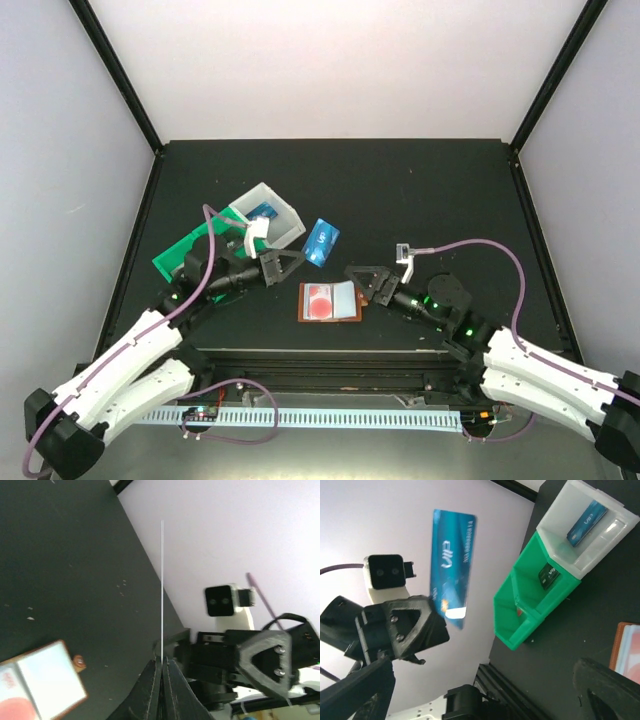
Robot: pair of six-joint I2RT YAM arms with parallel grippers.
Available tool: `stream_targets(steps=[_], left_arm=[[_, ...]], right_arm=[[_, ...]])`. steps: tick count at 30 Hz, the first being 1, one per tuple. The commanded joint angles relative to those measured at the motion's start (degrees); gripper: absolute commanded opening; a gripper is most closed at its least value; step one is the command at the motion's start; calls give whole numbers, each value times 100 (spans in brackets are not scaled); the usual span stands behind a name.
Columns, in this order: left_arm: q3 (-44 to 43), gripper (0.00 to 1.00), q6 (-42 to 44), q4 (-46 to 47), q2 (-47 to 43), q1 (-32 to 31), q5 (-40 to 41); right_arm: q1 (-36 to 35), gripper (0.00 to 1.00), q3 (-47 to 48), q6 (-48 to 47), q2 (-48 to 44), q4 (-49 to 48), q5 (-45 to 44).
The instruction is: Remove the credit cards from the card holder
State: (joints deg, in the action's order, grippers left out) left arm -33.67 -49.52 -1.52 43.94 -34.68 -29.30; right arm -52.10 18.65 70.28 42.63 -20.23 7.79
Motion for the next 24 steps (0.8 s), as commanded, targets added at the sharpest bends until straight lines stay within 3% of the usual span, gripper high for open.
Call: stream_targets(steps=[1,7,15,24], left_arm=[[-704,2,1123,-1786,168,492,-308],[-1485,1,2071,-2944,618,1424,-515],[-2371,2,2956,-3914,1766,2520,-143],[-3451,2,3403,-4409,3100,2854,656]], right_arm=[[-29,100,530,-1111,-350,1035,-16],[-29,100,650,-1506,-574,1527,175],[-29,100,850,-1959,-763,2013,45],[-20,100,936,-2111,-851,2115,-118]])
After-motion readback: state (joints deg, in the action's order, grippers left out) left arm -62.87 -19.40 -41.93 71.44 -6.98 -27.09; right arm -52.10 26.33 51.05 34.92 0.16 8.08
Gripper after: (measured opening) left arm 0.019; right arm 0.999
